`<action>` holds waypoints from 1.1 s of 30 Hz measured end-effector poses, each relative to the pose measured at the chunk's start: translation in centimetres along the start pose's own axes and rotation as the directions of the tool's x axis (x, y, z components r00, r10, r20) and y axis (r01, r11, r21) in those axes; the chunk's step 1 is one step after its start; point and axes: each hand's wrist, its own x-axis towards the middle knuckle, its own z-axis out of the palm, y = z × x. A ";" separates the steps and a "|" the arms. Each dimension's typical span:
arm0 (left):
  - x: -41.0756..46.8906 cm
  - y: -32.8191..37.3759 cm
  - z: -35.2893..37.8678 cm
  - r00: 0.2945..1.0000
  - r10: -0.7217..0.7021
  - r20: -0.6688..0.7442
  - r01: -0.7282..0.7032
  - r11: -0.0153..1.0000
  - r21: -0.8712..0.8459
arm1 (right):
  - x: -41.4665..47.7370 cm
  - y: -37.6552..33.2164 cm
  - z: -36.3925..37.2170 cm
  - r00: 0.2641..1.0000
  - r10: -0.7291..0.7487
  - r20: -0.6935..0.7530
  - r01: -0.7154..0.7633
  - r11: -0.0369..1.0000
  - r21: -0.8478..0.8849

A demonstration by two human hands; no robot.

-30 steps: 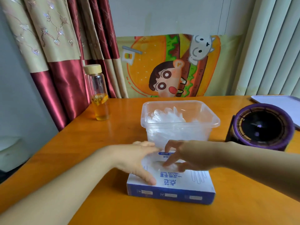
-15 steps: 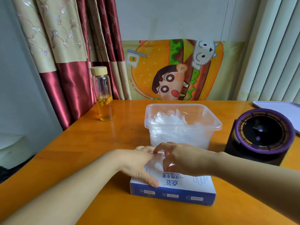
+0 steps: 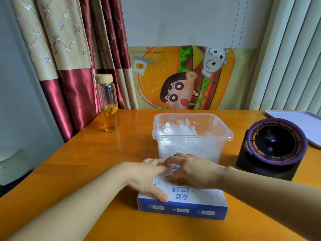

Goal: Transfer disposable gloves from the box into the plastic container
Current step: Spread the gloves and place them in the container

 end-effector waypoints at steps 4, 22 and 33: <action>0.0 0.2 0.1 1.000 -0.028 -0.008 0.028 1.000 -0.001 | -1.1 -0.5 -1.0 0.997 -0.040 -0.071 0.036 0.997 -0.066; 0.1 0.5 0.2 0.999 -0.036 0.015 0.036 0.999 -0.012 | -1.8 -1.8 -1.6 0.944 0.326 -0.045 -0.322 0.943 0.081; -0.1 0.6 0.1 0.999 -0.015 0.028 0.015 1.000 -0.004 | -1.0 -0.9 -7.3 0.768 0.329 -0.549 -0.281 0.944 0.171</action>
